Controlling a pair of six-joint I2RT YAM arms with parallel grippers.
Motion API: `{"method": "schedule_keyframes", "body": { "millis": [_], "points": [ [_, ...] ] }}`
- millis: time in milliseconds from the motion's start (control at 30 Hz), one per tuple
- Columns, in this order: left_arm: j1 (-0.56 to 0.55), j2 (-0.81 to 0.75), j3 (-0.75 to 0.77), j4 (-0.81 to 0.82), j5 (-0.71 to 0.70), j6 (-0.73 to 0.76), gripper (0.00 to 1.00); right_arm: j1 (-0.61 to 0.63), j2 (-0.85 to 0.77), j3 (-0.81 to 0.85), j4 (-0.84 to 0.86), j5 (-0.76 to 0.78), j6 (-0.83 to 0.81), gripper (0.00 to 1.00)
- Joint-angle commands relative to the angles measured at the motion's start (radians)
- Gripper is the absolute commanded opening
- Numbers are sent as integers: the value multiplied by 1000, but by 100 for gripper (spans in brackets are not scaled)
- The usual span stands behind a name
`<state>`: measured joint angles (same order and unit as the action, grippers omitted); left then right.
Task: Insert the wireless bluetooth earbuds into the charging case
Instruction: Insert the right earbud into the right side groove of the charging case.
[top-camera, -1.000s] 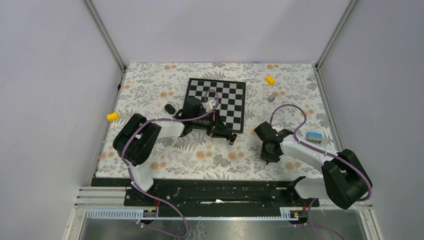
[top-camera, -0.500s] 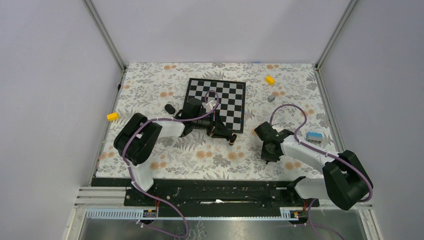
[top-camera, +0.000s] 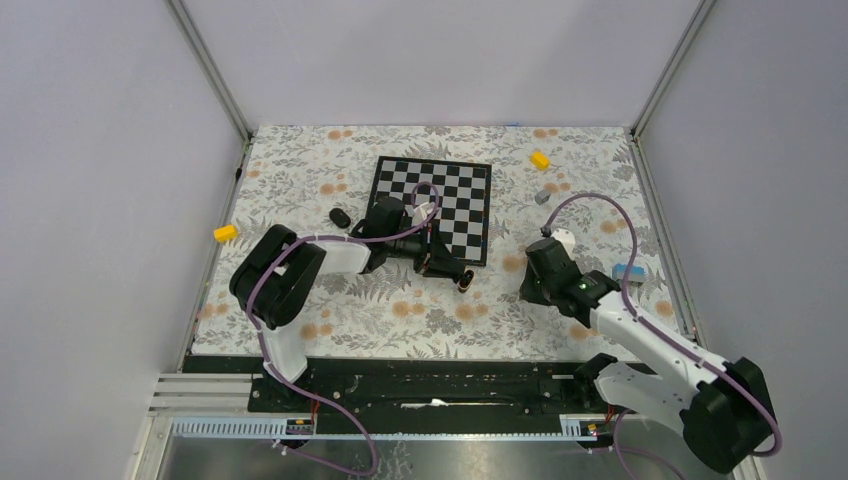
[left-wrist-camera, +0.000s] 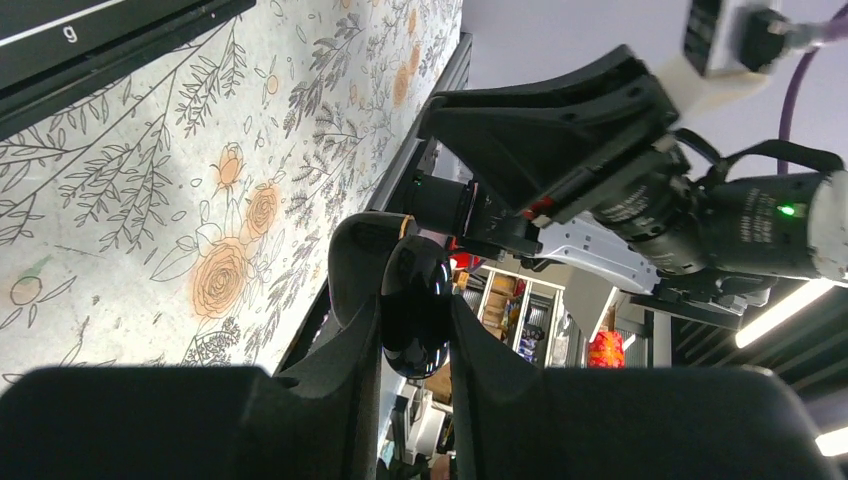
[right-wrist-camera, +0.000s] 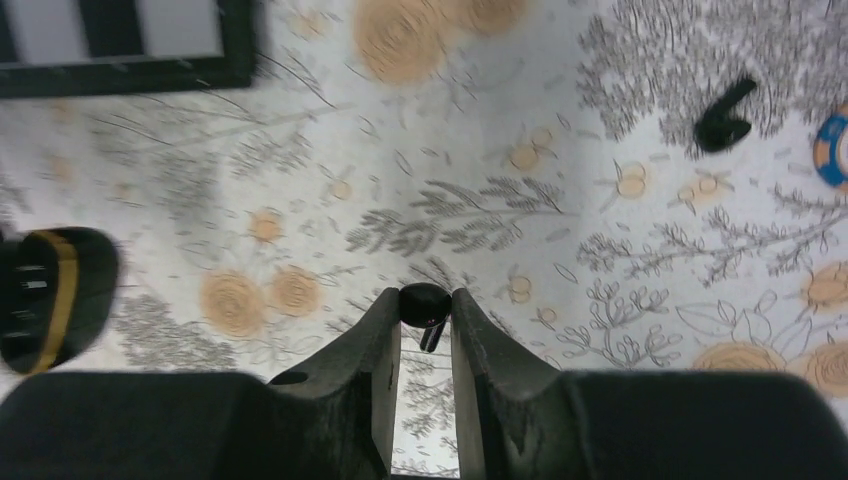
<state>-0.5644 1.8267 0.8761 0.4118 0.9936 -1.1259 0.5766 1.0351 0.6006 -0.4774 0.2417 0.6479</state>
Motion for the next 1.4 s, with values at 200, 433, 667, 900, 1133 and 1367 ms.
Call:
{"method": "schedule_keyframes", "body": {
  "millis": [200,433,667,900,1133,1367],
  "points": [
    [-19,13,69,-10,38,15,0,22,-137,55,311,-5,-152,16],
    [-20,3,77,-16,50,1,0,82,-99,18,648,-133,-228,17],
    [-20,-3,79,-29,61,-23,0,119,-106,-35,792,-190,-248,16],
    [-19,-4,75,38,69,-187,0,135,-129,-133,935,-220,-319,13],
    [-19,11,73,147,136,-308,0,139,-153,-181,983,-238,-405,13],
    [-19,28,72,186,136,-330,0,141,-138,-194,973,-262,-403,11]
  ]
}}
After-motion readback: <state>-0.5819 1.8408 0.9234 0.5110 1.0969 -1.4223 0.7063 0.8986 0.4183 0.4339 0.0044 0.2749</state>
